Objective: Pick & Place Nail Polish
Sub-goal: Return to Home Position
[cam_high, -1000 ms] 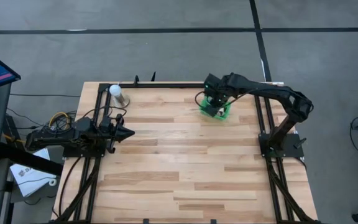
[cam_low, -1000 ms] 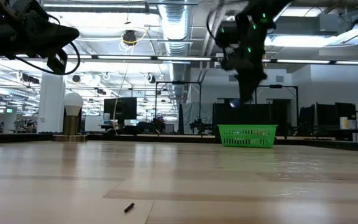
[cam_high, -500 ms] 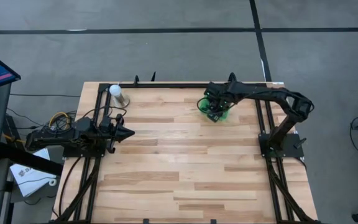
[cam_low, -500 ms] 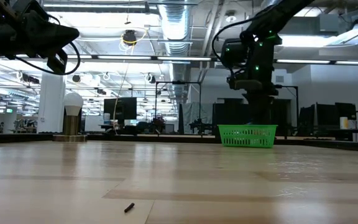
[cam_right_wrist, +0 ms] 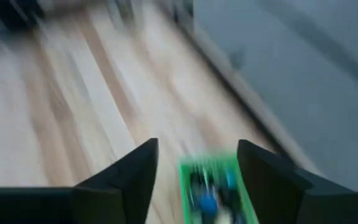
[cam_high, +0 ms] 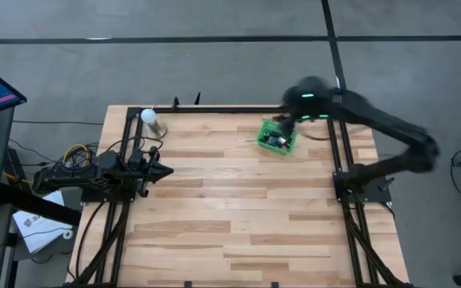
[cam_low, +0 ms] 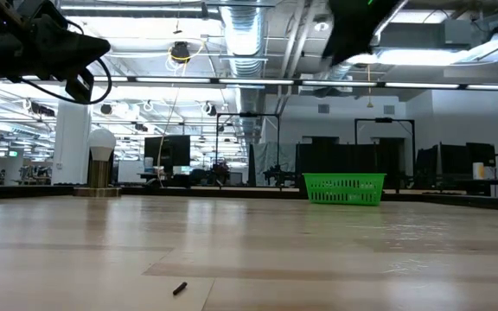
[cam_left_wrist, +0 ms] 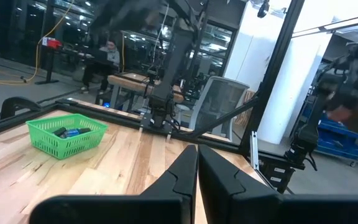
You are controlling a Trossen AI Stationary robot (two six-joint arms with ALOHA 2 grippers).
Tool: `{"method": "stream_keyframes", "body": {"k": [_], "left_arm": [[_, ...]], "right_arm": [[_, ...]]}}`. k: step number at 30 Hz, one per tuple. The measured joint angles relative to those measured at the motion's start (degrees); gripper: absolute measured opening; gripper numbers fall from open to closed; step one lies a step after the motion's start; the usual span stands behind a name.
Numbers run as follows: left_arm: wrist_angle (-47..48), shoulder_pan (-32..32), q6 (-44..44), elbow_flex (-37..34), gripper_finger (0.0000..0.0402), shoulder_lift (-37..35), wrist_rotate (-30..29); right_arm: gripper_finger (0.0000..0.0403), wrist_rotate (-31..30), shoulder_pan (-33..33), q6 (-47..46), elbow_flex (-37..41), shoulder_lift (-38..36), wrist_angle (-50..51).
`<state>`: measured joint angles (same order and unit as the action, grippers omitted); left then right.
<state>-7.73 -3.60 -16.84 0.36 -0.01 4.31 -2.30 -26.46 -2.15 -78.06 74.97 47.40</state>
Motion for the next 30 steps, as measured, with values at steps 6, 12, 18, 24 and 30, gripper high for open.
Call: {"method": "stream_keyframes", "body": {"k": [6,12,18,24,30], "left_arm": [[0.0,0.0,0.02,0.0,0.0008,0.0,0.0],[0.0,-0.02,0.01,0.0,0.0008,0.0,-0.02],[-0.02,0.0,0.0,0.0,0.0008,0.0,-0.03],[-0.06,-0.02,0.02,0.0,0.0008,0.0,0.0],[-0.09,-0.08,0.02,0.0,0.0008,0.0,0.0]], "right_arm": [[0.0141,1.18,-0.02,-2.84,11.61,-24.82,-10.62],[0.0046,0.5,0.16,-12.51,31.69,-47.6,-16.36],[0.0012,-0.73,0.2,-21.04,52.27,-68.09,-27.34],[0.0004,1.92,0.81,-24.88,64.95,-74.15,-34.38],[0.0001,5.18,4.97,-24.93,72.52,-71.43,-46.81]]}}
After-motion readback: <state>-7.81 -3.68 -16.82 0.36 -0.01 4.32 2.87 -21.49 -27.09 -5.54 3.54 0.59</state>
